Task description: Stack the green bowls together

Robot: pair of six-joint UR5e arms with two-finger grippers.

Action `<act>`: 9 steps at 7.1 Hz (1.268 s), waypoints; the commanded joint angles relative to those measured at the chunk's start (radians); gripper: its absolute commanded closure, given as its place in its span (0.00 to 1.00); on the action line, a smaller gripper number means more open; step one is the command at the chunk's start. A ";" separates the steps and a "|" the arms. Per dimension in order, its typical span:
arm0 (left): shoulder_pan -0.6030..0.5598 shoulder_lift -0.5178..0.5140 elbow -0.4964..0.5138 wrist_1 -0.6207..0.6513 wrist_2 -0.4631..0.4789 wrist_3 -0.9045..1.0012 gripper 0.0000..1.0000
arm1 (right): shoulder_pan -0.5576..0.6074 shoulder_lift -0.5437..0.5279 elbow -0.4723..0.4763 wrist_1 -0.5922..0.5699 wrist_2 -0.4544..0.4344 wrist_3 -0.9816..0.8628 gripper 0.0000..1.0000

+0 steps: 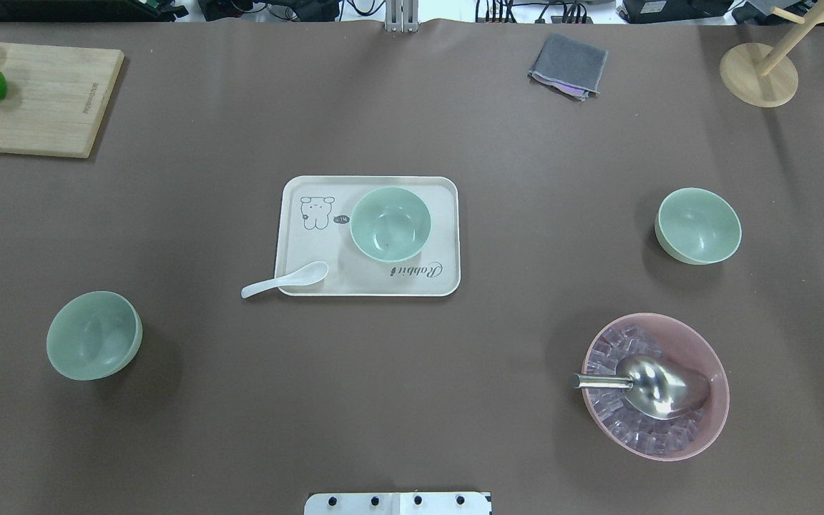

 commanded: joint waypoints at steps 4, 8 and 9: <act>0.001 0.005 -0.037 -0.051 0.009 0.005 0.01 | 0.000 0.005 0.023 0.011 0.073 0.001 0.00; 0.001 -0.074 0.057 -0.423 0.031 -0.005 0.01 | 0.000 0.007 0.034 0.403 0.086 0.062 0.00; 0.001 -0.074 0.045 -0.462 0.031 0.004 0.01 | 0.000 0.028 0.037 0.425 0.083 0.064 0.00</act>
